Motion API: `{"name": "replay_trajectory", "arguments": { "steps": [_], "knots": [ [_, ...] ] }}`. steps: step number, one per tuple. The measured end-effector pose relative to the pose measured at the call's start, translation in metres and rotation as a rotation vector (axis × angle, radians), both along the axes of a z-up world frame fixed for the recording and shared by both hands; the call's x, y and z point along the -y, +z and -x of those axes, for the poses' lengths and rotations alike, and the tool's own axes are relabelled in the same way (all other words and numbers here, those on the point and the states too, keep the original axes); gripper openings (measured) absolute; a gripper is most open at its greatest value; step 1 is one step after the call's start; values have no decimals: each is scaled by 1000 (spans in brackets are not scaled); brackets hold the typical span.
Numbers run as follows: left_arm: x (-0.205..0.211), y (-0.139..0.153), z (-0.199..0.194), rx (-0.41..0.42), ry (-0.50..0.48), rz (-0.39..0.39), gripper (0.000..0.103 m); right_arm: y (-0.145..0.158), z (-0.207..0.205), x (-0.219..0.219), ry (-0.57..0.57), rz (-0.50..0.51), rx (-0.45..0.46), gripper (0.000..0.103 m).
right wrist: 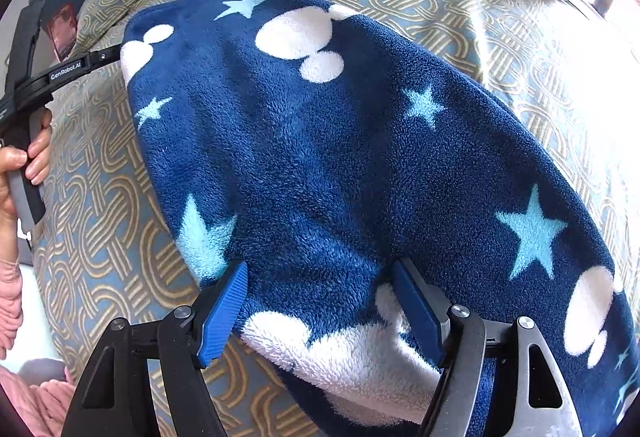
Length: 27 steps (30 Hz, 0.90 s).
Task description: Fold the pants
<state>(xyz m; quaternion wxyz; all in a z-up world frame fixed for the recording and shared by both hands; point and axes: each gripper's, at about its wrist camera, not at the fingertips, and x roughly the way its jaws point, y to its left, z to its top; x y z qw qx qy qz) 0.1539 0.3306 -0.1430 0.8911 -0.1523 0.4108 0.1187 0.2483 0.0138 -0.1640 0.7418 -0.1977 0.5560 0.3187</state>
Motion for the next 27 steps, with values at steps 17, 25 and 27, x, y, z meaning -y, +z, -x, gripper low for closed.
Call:
{"name": "replay_trajectory", "arguments": {
  "steps": [17, 25, 27],
  "knots": [
    [6, 14, 12, 59, -56, 158, 55, 46, 27, 88, -305, 34, 135, 76],
    [54, 23, -5, 50, -148, 181, 55, 34, 83, 159, -390, 128, 180, 76],
    [72, 30, -14, 55, -186, 168, 55, 24, 87, 163, -394, 167, 199, 74]
  ]
}}
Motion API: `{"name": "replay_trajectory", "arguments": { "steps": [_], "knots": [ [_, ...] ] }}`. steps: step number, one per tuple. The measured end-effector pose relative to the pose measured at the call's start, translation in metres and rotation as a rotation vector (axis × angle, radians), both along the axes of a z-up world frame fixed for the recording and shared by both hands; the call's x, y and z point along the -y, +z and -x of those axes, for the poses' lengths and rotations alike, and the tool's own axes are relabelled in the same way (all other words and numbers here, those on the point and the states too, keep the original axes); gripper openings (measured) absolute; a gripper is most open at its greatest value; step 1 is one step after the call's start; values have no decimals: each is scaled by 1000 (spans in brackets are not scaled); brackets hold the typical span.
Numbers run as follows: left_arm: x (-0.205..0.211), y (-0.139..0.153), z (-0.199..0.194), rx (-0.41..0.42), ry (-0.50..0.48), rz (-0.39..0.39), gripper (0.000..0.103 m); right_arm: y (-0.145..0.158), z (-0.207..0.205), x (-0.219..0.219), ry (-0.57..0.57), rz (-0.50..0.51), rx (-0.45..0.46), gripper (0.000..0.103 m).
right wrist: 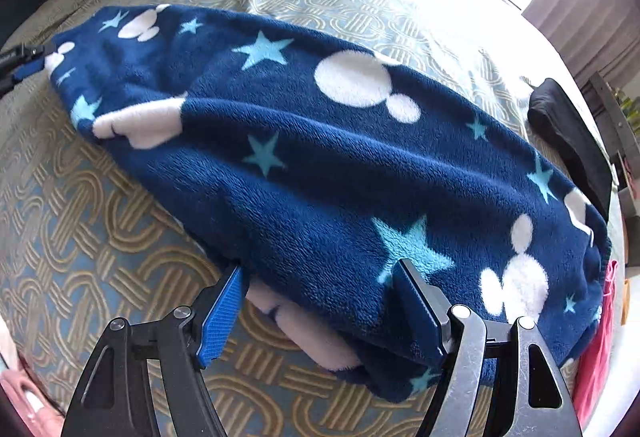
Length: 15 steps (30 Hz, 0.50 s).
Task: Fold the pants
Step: 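Grasp the navy pants edge with both grippers and lift it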
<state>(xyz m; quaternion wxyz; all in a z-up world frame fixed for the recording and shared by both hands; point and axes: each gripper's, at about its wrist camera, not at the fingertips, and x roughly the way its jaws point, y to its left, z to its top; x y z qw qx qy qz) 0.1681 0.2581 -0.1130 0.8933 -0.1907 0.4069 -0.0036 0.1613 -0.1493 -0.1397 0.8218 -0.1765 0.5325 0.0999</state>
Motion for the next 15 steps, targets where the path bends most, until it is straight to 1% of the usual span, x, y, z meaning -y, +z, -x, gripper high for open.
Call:
{"name": "replay_trajectory", "arguments": {
  "steps": [1, 2, 3, 4, 5, 7, 9, 10, 11, 12, 13, 14, 15],
  "knots": [
    [11, 4, -9, 7, -32, -9, 55, -3, 1, 3, -7, -1, 7, 63],
    [21, 6, -17, 9, -60, -9, 55, -6, -1, 4, -16, -18, 10, 43],
    [30, 6, -29, 3, -91, -2, 55, -5, -1, 8, -28, -48, 9, 37],
    [41, 5, -43, -12, -120, 8, 55, -3, -1, 13, -37, -76, 18, 25],
    [53, 4, -57, -29, -147, 12, 55, 1, 1, 17, -37, -95, 26, 19],
    [80, -3, -83, -63, -224, 8, 55, 6, 5, 22, -35, -110, 40, 15],
    [102, -14, -105, -102, -279, -11, 55, 7, 8, 29, -37, -137, 33, 15],
    [113, -23, -117, -133, -298, -35, 55, 7, 12, 32, -43, -153, 30, 15],
    [121, -30, -126, -154, -294, -65, 55, 6, 14, 39, -46, -166, 31, 15],
    [127, -38, -136, -163, -276, -117, 55, 7, 13, 39, -47, -172, 34, 15],
    [130, -40, -143, -143, -254, -174, 49, 6, 14, 41, -49, -178, 35, 15],
    [134, -41, -151, -112, -230, -250, 46, 5, 15, 42, -47, -184, 34, 15],
    [137, -42, -159, -87, -195, -349, 45, 1, 14, 39, -42, -185, 30, 15]
  ]
}}
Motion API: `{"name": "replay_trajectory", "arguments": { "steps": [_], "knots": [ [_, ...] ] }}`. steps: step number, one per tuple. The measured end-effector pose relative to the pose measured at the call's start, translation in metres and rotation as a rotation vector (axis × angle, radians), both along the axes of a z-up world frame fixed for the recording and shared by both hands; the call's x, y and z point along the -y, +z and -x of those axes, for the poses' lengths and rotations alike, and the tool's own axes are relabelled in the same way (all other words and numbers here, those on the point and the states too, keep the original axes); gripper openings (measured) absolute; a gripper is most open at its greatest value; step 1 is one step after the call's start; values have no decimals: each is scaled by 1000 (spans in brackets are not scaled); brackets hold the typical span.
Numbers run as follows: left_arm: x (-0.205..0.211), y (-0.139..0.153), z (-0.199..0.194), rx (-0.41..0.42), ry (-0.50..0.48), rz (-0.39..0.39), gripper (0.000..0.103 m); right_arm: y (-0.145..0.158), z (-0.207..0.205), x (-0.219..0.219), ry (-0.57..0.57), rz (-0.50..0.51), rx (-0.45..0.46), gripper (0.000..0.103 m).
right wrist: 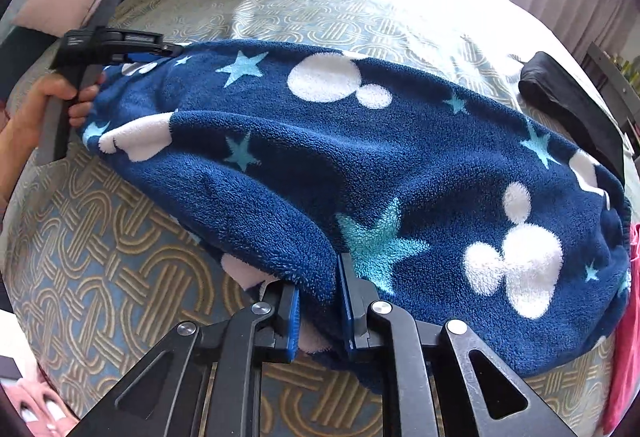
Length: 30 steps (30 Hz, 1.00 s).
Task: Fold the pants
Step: 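Grasp the navy pants edge with both grippers and lift it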
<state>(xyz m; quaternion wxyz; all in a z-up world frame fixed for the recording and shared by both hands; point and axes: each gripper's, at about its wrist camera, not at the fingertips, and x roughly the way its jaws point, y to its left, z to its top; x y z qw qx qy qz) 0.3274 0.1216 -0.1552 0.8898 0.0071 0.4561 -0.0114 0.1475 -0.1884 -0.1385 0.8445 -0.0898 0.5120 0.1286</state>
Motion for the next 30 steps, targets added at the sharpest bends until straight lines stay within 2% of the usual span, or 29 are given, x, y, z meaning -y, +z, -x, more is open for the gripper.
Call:
{"name": "replay_trajectory", "arguments": {
  "steps": [1, 2, 4, 7, 9, 11, 12, 14, 16, 18, 21, 23, 24, 25, 26, 27, 28, 29, 30],
  "knots": [
    [0, -3, -9, 1, 39, -91, 45, -2, 1, 0, 7, 3, 0, 15],
    [-6, -9, -19, -38, 71, -102, 45, -5, 1, -2, 18, 8, 0, 15],
    [-21, -3, -23, -47, 110, 2, 44, -6, 8, -3, 48, 27, 1, 16],
    [-36, 17, -11, -36, 106, 79, 44, 4, 13, -2, 80, 27, -4, 23],
    [-44, 33, 7, -17, 67, 125, 44, 22, 9, 2, 95, -50, -10, 28],
    [-43, 43, 19, -21, -2, 174, 44, 47, -4, 3, 129, -120, 37, 37],
    [-41, 45, 26, -32, -45, 187, 44, 58, -14, -1, 147, -113, 65, 41],
    [-28, 47, 33, -58, -137, 158, 44, 70, -41, -21, 187, -6, 124, 45],
    [-15, 47, 40, -55, -217, 97, 44, 68, -74, -46, 275, 82, 144, 45],
    [-5, 42, 41, -54, -286, 45, 44, 56, -114, -66, 349, 102, 102, 45],
    [-2, 31, 27, -77, -329, 28, 48, 35, -153, -90, 407, 135, 56, 45],
    [3, 22, 16, -96, -369, 51, 69, 19, -174, -95, 422, 142, 17, 45],
    [9, 16, 11, -110, -392, 52, 74, 11, -182, -95, 418, 137, -6, 45],
    [14, 10, 9, -120, -408, 39, 75, 1, -189, -94, 401, 136, -28, 28],
    [22, 5, 8, -116, -419, 0, 75, -6, -194, -93, 380, 143, -41, 4],
    [27, 2, 7, -94, -429, -36, 75, -10, -197, -92, 352, 144, -37, 3],
    [32, 2, 8, -66, -441, -65, 65, -8, -197, -89, 329, 131, -7, 1],
    [36, 3, 6, -48, -461, -75, 29, -4, -199, -88, 302, 132, 29, 0],
    [37, 3, 2, -44, -454, -87, 8, 2, -204, -83, 257, 138, 74, 0]
  ]
}}
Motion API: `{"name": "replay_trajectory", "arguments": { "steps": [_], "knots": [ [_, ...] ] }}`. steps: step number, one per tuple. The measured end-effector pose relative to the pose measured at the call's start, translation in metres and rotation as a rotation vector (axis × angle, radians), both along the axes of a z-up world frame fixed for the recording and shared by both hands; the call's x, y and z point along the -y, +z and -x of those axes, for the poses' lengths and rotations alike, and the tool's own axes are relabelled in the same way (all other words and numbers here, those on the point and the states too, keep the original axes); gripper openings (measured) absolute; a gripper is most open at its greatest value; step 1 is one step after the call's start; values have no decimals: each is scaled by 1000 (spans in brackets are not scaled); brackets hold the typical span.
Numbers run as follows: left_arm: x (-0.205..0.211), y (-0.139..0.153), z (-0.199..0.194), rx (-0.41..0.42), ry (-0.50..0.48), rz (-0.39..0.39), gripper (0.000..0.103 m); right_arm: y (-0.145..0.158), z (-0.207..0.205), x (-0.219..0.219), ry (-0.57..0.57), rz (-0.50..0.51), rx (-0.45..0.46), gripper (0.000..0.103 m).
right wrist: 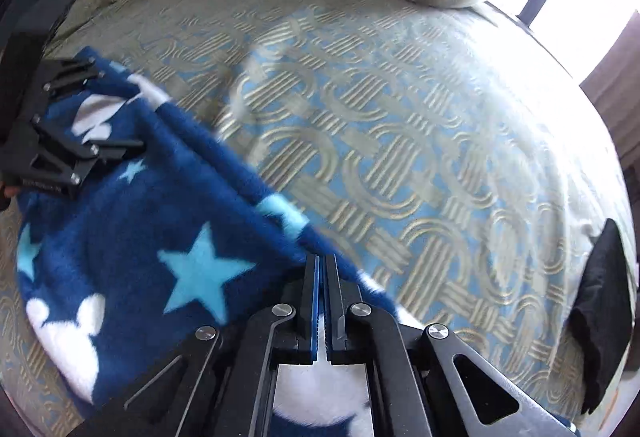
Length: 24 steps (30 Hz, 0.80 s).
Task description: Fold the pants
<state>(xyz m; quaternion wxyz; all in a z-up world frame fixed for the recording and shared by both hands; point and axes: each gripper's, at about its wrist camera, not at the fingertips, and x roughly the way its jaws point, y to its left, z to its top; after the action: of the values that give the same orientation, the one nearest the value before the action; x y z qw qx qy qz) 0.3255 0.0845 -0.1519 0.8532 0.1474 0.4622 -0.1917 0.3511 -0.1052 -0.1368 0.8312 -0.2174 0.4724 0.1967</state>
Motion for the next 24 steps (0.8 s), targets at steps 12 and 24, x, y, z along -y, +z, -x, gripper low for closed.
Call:
{"name": "replay_trajectory", "arguments": {
  "steps": [12, 24],
  "knots": [
    [-2, 11, 21, -143, -99, 49, 80, 11, 28, -4, 225, -60, -92, 89],
    [11, 10, -12, -94, 8, 116, 7, -6, -19, 3, 29, -92, -119, 6]
  ]
}}
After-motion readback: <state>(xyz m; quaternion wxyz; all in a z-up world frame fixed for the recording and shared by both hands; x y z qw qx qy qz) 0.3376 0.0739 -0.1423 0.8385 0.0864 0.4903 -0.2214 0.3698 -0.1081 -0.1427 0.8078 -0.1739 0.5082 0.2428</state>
